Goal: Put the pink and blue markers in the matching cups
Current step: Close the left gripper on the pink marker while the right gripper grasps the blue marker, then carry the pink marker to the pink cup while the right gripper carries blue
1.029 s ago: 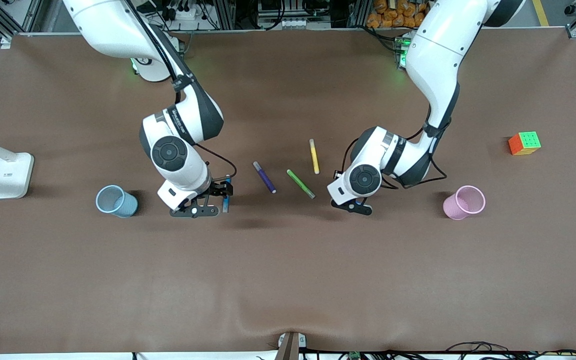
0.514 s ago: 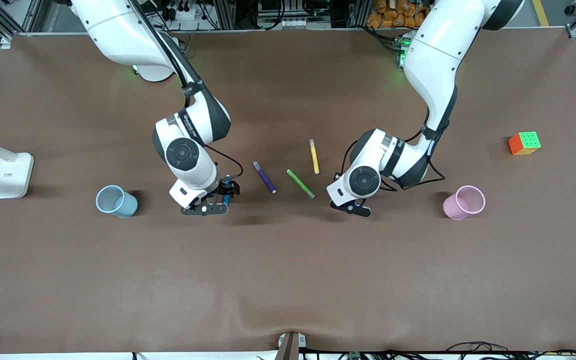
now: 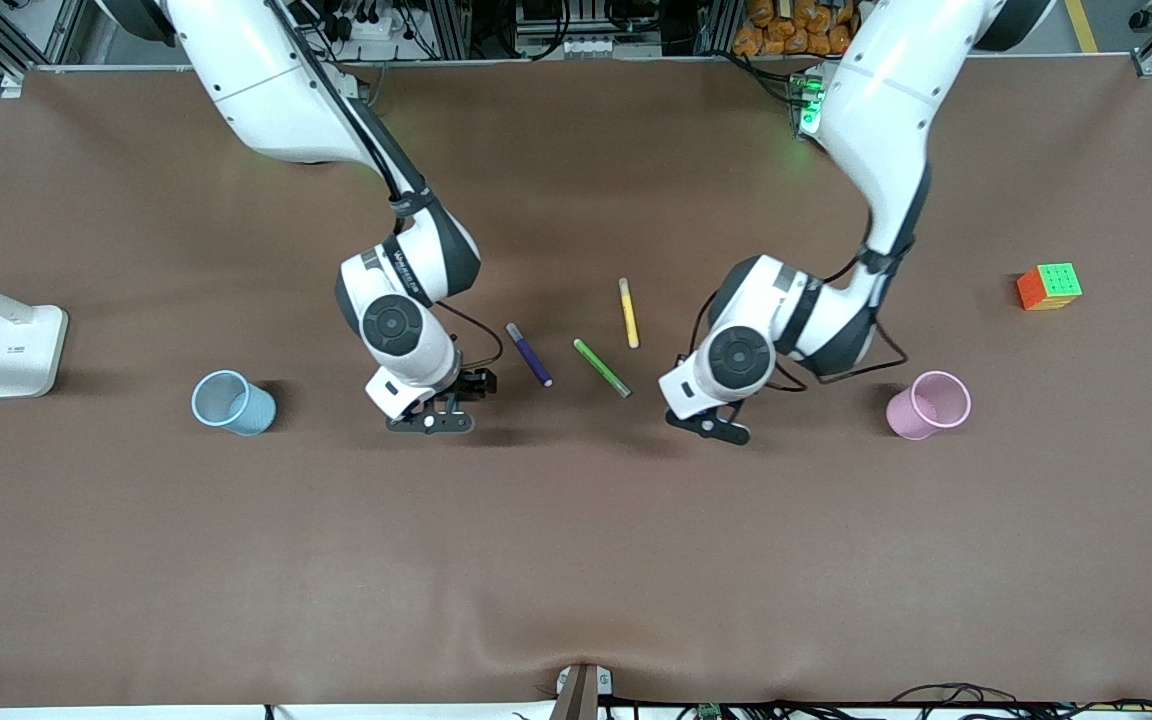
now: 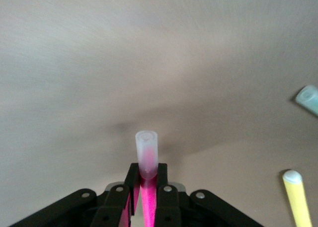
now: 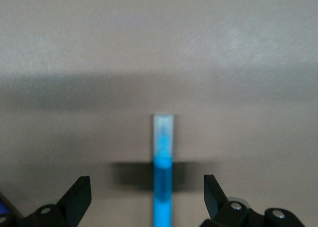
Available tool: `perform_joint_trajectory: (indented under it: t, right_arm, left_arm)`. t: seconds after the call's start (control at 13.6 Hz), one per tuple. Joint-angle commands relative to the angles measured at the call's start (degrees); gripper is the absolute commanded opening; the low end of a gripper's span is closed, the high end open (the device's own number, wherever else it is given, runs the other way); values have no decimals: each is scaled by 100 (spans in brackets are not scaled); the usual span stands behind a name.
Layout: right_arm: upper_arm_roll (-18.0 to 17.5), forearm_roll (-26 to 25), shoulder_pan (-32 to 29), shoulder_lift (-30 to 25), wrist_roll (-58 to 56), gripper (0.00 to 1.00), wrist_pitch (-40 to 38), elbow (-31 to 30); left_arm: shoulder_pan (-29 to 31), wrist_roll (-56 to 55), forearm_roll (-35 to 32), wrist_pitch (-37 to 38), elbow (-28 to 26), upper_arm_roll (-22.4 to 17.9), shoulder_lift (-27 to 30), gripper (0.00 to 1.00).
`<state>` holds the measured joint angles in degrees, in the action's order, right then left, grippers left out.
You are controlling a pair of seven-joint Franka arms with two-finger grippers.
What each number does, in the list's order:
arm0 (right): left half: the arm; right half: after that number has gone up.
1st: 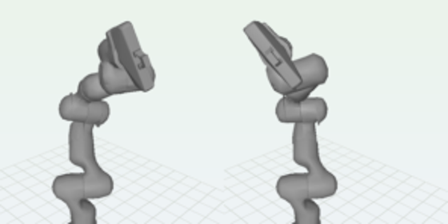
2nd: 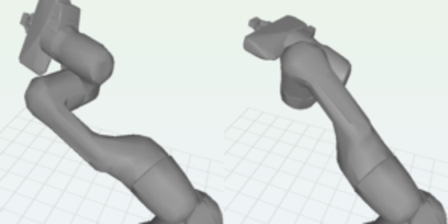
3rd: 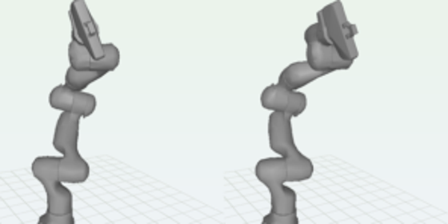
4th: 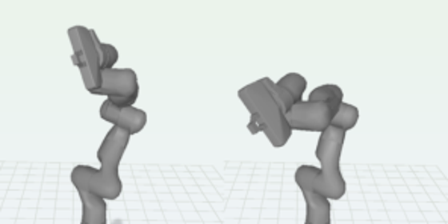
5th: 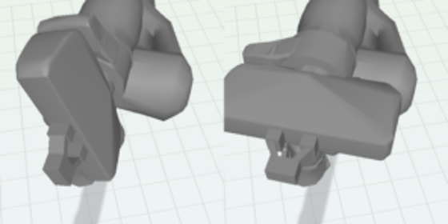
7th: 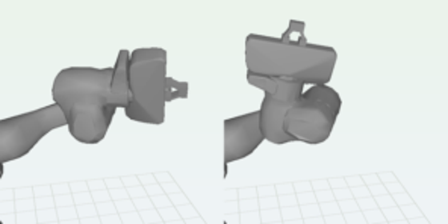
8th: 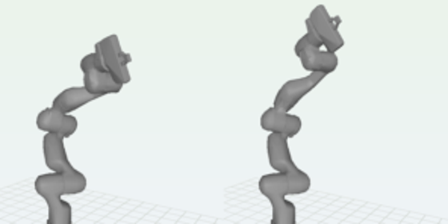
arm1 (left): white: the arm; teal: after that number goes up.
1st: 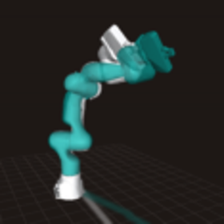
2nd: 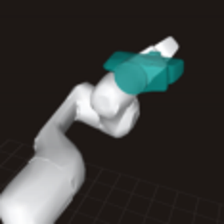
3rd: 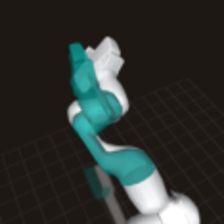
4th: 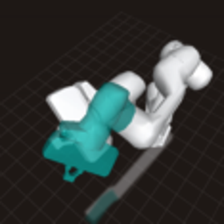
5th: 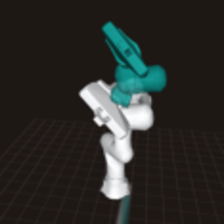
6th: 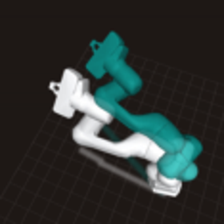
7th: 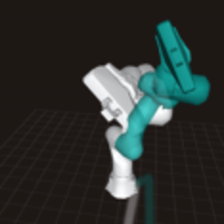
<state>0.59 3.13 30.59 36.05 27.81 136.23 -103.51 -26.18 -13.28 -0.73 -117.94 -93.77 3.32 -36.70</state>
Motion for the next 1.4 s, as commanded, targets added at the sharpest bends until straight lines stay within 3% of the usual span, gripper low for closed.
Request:
perform_joint_trajectory:
  t: [0.0, 0.37, 0.73, 1.18, 1.25, 1.32]
  right_arm:
    - [38, 65, 53, 42, 101, 100, 105, 7]
    - [38, 109, -70, 121, 155, 100, 255, 33]
    - [38, 91, -140, 174, -109, 100, 351, 33]
    - [47, 65, -149, 262, -136, 100, 501, 51]
    - [47, 65, -149, 271, -127, 99, 501, 51]
    - [47, 65, -149, 271, -127, 87, 492, 51]
  left_arm:
    - [367, -175, -59, 419, -98, 2, 785, 0]
    - [1079, -18, -94, 877, 148, 2, 1480, 0]
    - [1983, 1711, -68, 1123, 131, 37, 2166, 0]
    - [2451, 3672, 142, 1220, 201, 64, 2412, 0]
    - [2494, 4049, 212, 1220, 209, 64, 2421, 0]
    - [2582, 4505, 352, 1220, 218, 64, 2422, 0]
